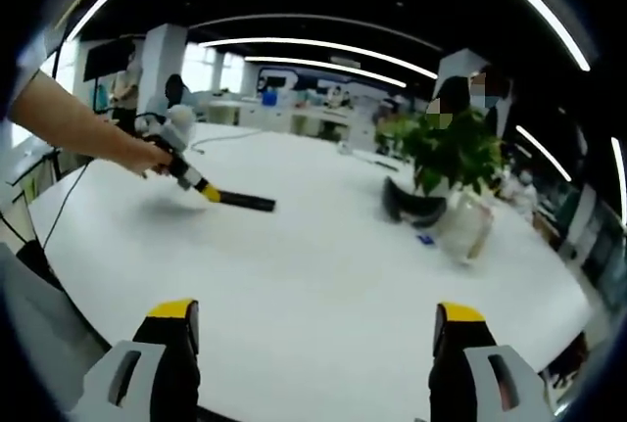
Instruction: Press the specified remote control buttons in sequence, fully releasing each button before pressing the next.
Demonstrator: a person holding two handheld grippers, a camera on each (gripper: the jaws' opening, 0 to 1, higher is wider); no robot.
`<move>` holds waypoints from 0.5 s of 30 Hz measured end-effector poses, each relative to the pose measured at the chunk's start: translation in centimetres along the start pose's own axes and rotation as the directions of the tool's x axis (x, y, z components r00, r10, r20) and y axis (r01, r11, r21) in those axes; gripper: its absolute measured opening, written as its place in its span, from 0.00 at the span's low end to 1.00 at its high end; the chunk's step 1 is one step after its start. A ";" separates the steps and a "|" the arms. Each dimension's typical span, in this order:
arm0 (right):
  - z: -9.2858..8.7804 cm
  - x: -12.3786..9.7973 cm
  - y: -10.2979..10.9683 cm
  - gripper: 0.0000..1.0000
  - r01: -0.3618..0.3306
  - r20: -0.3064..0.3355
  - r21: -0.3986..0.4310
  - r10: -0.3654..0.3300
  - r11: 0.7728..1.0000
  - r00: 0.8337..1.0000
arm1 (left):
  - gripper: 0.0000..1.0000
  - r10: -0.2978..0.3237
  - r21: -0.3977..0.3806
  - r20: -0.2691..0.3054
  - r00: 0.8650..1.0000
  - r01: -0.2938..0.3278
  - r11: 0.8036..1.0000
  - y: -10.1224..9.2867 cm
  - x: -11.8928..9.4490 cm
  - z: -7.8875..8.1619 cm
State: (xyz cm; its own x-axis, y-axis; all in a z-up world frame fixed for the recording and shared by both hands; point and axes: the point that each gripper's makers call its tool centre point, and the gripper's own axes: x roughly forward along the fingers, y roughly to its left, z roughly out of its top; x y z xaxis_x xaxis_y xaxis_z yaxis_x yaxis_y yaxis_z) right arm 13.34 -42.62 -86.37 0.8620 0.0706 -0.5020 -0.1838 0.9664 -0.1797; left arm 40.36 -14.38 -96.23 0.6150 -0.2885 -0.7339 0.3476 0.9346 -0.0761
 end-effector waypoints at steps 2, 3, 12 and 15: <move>0.1 0.0 -0.1 0.99 0.004 0.006 0.006 -0.004 1.000 1.000 | 1.00 -0.001 -0.003 0.022 1.000 0.001 1.000 0.0 -1.0 0.4; 0.2 -0.1 -0.2 0.99 0.004 0.009 0.008 -0.004 1.000 1.000 | 1.00 -0.002 -0.007 0.032 0.999 0.002 1.000 0.0 -1.4 0.5; 0.4 -0.1 0.0 0.99 -0.005 0.022 0.014 0.005 1.000 1.000 | 1.00 0.001 -0.051 0.154 0.988 0.007 0.999 0.3 -6.2 1.0; 1.2 -0.5 -0.3 0.98 0.004 0.064 0.026 -0.006 1.000 0.998 | 1.00 -0.003 -0.053 0.191 0.982 0.013 0.999 0.0 -8.0 0.7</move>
State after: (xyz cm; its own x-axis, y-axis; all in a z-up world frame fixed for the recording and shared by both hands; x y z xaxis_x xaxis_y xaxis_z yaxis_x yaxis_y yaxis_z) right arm 13.55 -42.68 -85.08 0.8916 0.0808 -0.4455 -0.1680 0.9727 -0.1599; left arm 35.95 -12.19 -89.92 0.7378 -0.3254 -0.5914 0.3177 0.9404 -0.1212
